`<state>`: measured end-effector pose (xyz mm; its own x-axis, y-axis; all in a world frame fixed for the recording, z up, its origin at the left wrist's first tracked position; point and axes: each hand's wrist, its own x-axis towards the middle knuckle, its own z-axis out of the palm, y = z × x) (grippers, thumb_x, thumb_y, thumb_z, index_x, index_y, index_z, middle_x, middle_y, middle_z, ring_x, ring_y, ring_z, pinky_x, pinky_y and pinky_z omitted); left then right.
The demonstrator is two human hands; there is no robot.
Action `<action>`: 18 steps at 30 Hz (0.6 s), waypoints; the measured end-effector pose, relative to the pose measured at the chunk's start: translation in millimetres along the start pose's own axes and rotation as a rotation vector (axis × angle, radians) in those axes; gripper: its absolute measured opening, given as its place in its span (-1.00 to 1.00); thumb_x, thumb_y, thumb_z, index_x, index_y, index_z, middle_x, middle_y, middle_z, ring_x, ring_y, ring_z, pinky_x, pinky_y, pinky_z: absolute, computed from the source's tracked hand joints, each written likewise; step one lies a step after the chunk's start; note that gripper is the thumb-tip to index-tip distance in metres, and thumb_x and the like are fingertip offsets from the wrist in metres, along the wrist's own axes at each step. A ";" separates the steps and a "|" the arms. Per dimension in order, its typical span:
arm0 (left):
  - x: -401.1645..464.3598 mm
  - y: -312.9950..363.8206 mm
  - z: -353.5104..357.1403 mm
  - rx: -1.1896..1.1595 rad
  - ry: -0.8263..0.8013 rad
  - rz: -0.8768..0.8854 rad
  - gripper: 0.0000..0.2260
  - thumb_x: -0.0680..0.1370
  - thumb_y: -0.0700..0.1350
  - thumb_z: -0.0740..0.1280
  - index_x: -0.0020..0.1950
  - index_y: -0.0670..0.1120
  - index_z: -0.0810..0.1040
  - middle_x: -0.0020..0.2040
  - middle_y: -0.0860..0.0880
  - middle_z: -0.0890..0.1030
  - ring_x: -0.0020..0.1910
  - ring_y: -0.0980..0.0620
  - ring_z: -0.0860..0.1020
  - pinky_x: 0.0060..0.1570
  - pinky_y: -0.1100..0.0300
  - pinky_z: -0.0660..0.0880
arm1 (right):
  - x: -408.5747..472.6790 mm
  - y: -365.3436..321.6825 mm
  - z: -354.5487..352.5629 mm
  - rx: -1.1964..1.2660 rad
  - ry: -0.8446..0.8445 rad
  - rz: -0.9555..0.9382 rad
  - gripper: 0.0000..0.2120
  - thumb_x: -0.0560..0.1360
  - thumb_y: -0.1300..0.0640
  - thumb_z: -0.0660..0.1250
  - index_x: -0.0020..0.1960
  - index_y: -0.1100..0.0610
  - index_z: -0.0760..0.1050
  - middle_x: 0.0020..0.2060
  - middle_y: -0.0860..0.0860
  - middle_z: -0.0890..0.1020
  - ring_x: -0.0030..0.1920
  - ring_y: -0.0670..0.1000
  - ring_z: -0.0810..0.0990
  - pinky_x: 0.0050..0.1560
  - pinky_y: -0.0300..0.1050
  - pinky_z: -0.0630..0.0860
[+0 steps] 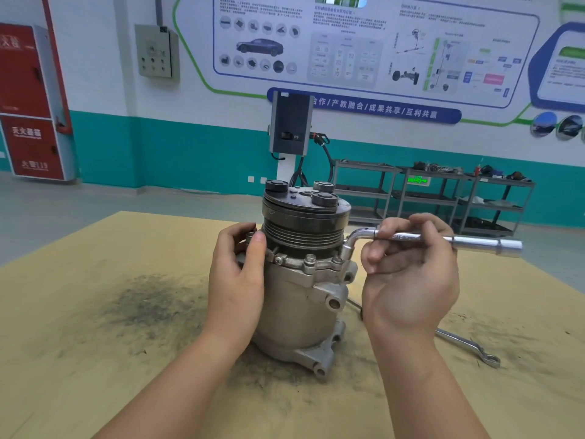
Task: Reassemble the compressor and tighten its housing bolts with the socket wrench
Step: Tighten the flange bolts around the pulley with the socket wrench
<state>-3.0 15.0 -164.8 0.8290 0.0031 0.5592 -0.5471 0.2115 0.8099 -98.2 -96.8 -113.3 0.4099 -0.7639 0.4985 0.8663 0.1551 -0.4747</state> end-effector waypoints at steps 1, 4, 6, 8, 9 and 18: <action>0.3 -0.3 0.2 -0.001 0.000 -0.002 -0.91 0.65 -0.08 0.23 0.09 0.12 0.47 0.07 0.15 0.57 0.03 0.36 0.52 -0.04 0.55 0.37 | 2.0 0.8 -1.2 0.026 0.020 0.034 -0.78 0.62 0.26 0.00 -0.13 0.16 0.35 -0.43 0.09 0.54 -0.55 0.03 0.36 -0.48 -0.26 0.28; 0.3 -1.5 0.3 -0.003 -0.001 -0.005 -0.91 0.65 -0.07 0.23 0.12 0.09 0.48 0.08 0.14 0.58 0.03 0.33 0.52 -0.03 0.53 0.39 | 5.5 2.0 -2.3 0.095 0.034 0.121 -0.76 0.62 0.25 0.00 -0.15 0.15 0.37 -0.44 0.08 0.52 -0.55 0.01 0.36 -0.49 -0.28 0.27; 0.2 -1.3 0.4 0.000 -0.003 -0.006 -0.91 0.65 -0.06 0.23 0.13 0.08 0.48 0.09 0.13 0.58 0.04 0.31 0.52 -0.03 0.52 0.39 | 7.4 2.6 -2.9 0.123 0.025 0.187 -0.77 0.61 0.23 0.01 -0.16 0.14 0.37 -0.45 0.07 0.52 -0.54 0.01 0.35 -0.49 -0.28 0.27; 0.0 -0.7 0.3 0.002 -0.006 -0.008 -0.91 0.65 -0.06 0.23 0.13 0.09 0.47 0.09 0.13 0.57 0.05 0.31 0.52 -0.02 0.52 0.39 | 10.6 2.5 -3.4 0.128 0.025 0.253 -0.78 0.61 0.23 0.03 -0.16 0.14 0.37 -0.45 0.07 0.50 -0.55 0.00 0.35 -0.51 -0.27 0.27; -0.1 -0.5 0.3 0.002 -0.006 -0.007 -0.91 0.65 -0.06 0.23 0.12 0.10 0.47 0.09 0.13 0.57 0.05 0.31 0.52 -0.02 0.52 0.39 | 12.9 2.1 -3.6 0.127 0.027 0.286 -0.78 0.60 0.23 0.04 -0.16 0.14 0.37 -0.45 0.06 0.50 -0.55 0.00 0.34 -0.52 -0.27 0.26; -0.1 0.6 0.1 0.003 -0.005 -0.010 -0.91 0.64 -0.07 0.24 0.10 0.12 0.47 0.09 0.14 0.57 0.06 0.32 0.52 -0.01 0.53 0.38 | 12.7 2.5 -3.5 0.165 0.071 0.310 -0.74 0.59 0.17 0.10 -0.28 0.10 0.36 -0.51 0.00 0.40 -0.60 -0.04 0.27 -0.55 -0.32 0.19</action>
<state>-3.4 15.1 -164.3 0.8340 -0.0041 0.5518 -0.5390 0.2083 0.8161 -91.9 -108.4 -110.7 0.6444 -0.7054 0.2952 0.7409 0.4804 -0.4694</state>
